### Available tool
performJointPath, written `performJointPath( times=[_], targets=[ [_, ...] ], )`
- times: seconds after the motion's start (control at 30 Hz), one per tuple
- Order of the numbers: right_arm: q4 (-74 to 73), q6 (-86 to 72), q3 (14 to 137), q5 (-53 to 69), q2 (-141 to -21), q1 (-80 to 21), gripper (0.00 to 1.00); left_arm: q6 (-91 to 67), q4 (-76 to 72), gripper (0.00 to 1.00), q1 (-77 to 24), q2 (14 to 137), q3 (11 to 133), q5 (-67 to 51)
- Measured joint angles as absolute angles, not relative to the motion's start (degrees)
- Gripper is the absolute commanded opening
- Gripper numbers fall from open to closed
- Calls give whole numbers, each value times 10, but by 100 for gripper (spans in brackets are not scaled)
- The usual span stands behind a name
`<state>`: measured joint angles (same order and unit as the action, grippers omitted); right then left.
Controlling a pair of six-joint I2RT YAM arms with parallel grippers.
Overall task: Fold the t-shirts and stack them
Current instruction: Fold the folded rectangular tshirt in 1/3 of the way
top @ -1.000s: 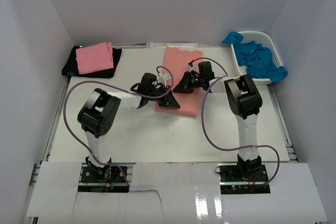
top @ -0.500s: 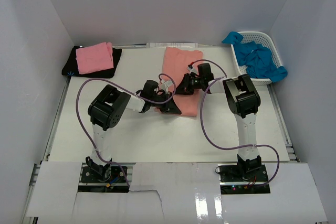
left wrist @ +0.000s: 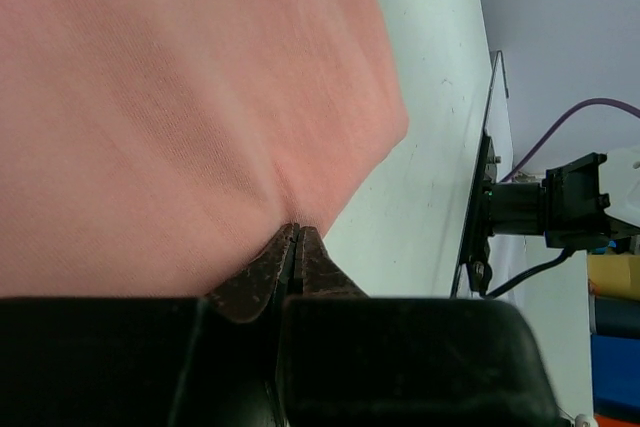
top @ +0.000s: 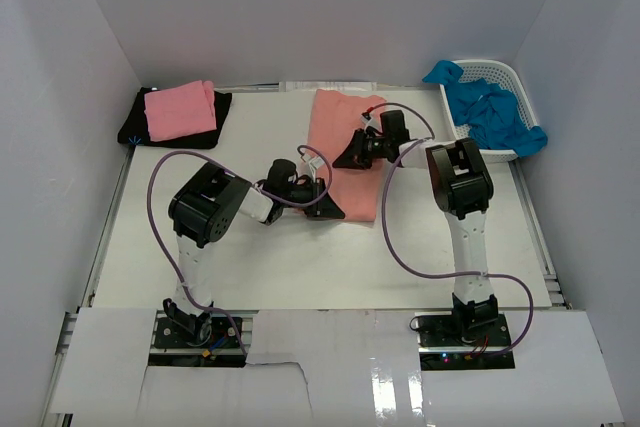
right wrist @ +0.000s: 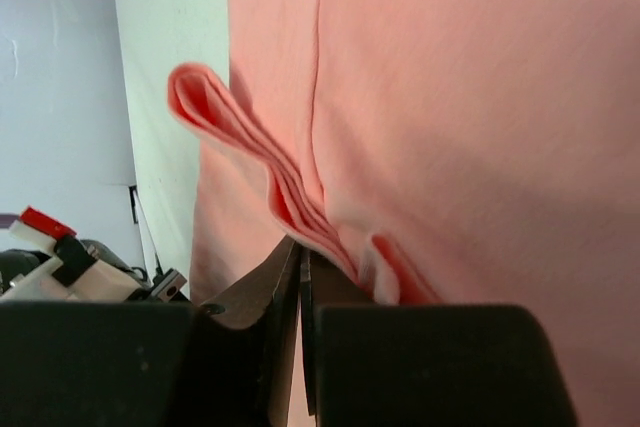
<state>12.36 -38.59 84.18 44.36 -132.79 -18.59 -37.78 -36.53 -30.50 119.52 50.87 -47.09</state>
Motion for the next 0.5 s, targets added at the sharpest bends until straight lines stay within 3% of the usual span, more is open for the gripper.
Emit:
performJointPath(
  times=[0.5],
  targets=[
    [17, -368, 1098, 433, -1428, -161, 8, -378, -397, 11, -305, 1194, 492, -466]
  ],
)
